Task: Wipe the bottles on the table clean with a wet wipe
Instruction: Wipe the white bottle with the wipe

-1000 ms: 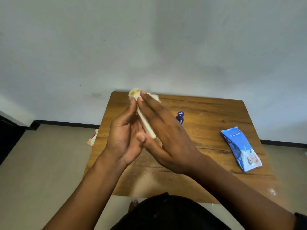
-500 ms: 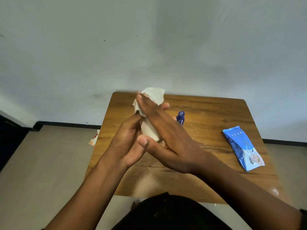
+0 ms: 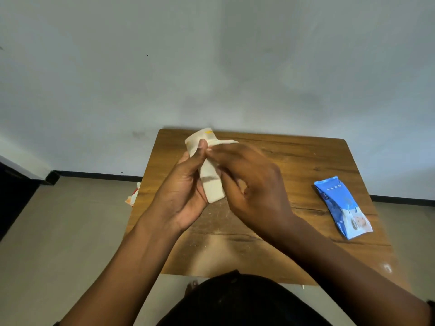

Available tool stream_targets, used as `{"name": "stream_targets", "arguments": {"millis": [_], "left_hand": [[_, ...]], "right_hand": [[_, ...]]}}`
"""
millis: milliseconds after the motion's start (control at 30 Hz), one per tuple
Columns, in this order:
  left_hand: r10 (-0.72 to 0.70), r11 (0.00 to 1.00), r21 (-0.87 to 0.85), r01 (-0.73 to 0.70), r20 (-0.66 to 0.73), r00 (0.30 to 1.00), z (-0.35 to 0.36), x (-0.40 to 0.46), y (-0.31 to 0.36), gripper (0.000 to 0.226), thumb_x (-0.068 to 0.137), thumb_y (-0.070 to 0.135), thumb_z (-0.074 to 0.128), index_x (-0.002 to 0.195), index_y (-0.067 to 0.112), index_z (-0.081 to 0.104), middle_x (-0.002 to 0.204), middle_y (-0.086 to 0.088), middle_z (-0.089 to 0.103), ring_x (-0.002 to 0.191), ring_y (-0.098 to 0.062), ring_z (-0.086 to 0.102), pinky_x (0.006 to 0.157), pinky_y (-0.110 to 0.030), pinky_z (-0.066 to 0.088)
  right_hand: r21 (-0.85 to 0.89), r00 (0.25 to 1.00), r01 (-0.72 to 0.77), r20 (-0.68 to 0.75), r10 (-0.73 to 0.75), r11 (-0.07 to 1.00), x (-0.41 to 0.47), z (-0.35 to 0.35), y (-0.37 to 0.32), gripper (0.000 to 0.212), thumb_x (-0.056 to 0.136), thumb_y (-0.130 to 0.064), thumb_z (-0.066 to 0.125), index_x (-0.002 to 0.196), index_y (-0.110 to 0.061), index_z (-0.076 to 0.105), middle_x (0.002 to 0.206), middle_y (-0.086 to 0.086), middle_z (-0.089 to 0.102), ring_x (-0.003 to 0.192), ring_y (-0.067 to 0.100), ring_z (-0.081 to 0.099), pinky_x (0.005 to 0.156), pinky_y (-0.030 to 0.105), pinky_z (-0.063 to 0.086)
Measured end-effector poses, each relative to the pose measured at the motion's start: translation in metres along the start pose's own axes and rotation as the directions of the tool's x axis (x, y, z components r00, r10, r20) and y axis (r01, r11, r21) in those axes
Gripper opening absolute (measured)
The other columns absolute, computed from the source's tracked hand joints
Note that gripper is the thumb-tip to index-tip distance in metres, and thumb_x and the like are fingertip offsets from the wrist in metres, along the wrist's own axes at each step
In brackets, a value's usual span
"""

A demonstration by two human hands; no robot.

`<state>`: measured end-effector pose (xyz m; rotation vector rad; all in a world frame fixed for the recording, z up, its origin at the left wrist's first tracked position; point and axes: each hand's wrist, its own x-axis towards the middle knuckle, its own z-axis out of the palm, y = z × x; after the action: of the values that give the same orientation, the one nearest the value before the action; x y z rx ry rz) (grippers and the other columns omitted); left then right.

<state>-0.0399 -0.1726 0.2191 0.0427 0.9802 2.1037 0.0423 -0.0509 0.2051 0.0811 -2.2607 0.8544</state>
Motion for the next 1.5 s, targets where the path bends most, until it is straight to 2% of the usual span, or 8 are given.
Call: {"name": "stream_targets", "arguments": {"millis": [300, 467, 600, 733, 900, 1200, 1333, 1500], "left_hand": [[-0.055, 0.984, -0.177, 0.035, -0.112, 0.992, -0.001, 0.005, 0.016, 0.047, 0.109, 0.041, 0.046, 0.132, 0.004, 0.062, 0.112, -0.012, 0.073, 0.097, -0.025, 0.074, 0.087, -0.043, 0.061], [-0.124, 0.953, -0.300, 0.046, -0.248, 0.961, -0.008, 0.004, 0.013, 0.042, 0.104, 0.048, 0.052, 0.135, 0.020, 0.059, 0.125, 0.000, 0.075, 0.089, -0.022, 0.070, 0.087, -0.038, 0.050], [-0.190, 0.913, -0.405, 0.041, -0.336, 0.922, 0.000, 0.009, 0.009, 0.048, 0.102, 0.044, 0.059, 0.140, 0.014, 0.058, 0.102, -0.012, 0.073, 0.077, -0.023, 0.064, 0.071, -0.034, 0.056], [-0.211, 0.918, -0.389, 0.077, -0.315, 0.925, 0.002, 0.013, 0.011, 0.052, 0.107, 0.048, 0.046, 0.130, 0.005, 0.064, 0.091, -0.017, 0.076, 0.076, -0.028, 0.074, 0.088, -0.035, 0.060], [-0.218, 0.934, -0.342, 0.105, -0.309, 0.926, 0.003, 0.009, 0.020, 0.051, 0.106, 0.048, 0.047, 0.119, 0.000, 0.060, 0.088, -0.020, 0.069, 0.077, -0.033, 0.072, 0.051, -0.047, 0.062], [-0.177, 0.961, -0.261, 0.092, -0.324, 0.929, 0.006, 0.006, 0.015, 0.054, 0.108, 0.048, 0.045, 0.135, 0.004, 0.058, 0.099, -0.019, 0.076, 0.081, -0.028, 0.074, 0.085, -0.043, 0.058], [-0.216, 0.943, -0.314, 0.110, -0.324, 0.921, 0.006, 0.007, 0.019, 0.048, 0.107, 0.048, 0.047, 0.108, 0.002, 0.061, 0.069, -0.016, 0.069, 0.053, -0.027, 0.071, 0.051, -0.032, 0.061], [-0.195, 0.960, -0.261, 0.102, -0.364, 0.911, 0.006, 0.007, 0.012, 0.052, 0.107, 0.047, 0.049, 0.137, 0.006, 0.059, 0.108, -0.017, 0.076, 0.090, -0.027, 0.074, 0.083, -0.040, 0.058]], "right_hand": [[0.047, 0.988, -0.121, -0.087, 0.125, 0.991, 0.009, -0.008, -0.005, 0.017, 0.091, -0.005, 0.078, 0.107, -0.010, 0.081, 0.108, 0.000, 0.078, 0.101, 0.009, 0.073, 0.084, 0.029, 0.060], [0.360, 0.845, -0.394, -0.220, 0.487, 0.846, 0.022, -0.032, 0.005, 0.016, 0.095, -0.012, 0.077, 0.110, -0.018, 0.080, 0.103, -0.011, 0.078, 0.098, 0.007, 0.075, 0.078, 0.027, 0.063], [0.230, 0.925, -0.227, -0.254, 0.284, 0.946, 0.024, -0.024, -0.005, 0.016, 0.094, -0.007, 0.077, 0.109, -0.011, 0.079, 0.105, -0.001, 0.075, 0.102, 0.010, 0.071, 0.082, 0.024, 0.058], [0.008, 0.985, 0.023, -0.171, -0.022, 1.000, 0.011, 0.004, -0.011, 0.019, 0.088, 0.003, 0.080, 0.106, -0.001, 0.080, 0.107, 0.012, 0.074, 0.100, 0.021, 0.070, 0.085, 0.030, 0.055], [-0.129, 0.976, 0.216, 0.027, -0.214, 0.968, -0.025, 0.021, -0.008, 0.015, 0.097, 0.001, 0.069, 0.110, 0.003, 0.077, 0.113, 0.019, 0.072, 0.102, 0.032, 0.067, 0.088, 0.038, 0.052], [-0.102, 0.979, 0.095, -0.172, -0.112, 0.990, 0.001, 0.009, -0.008, 0.016, 0.086, 0.007, 0.079, 0.101, 0.000, 0.081, 0.102, 0.013, 0.075, 0.094, 0.028, 0.070, 0.081, 0.032, 0.053], [-0.105, 0.982, 0.186, -0.011, -0.188, 0.977, -0.020, 0.015, -0.011, 0.017, 0.089, 0.006, 0.075, 0.104, 0.000, 0.080, 0.105, 0.014, 0.074, 0.095, 0.029, 0.069, 0.080, 0.036, 0.053], [-0.083, 0.988, 0.068, -0.135, -0.079, 0.994, 0.010, 0.001, -0.006, 0.017, 0.085, 0.006, 0.079, 0.100, -0.002, 0.081, 0.100, 0.012, 0.074, 0.092, 0.027, 0.070, 0.076, 0.039, 0.055]]}}
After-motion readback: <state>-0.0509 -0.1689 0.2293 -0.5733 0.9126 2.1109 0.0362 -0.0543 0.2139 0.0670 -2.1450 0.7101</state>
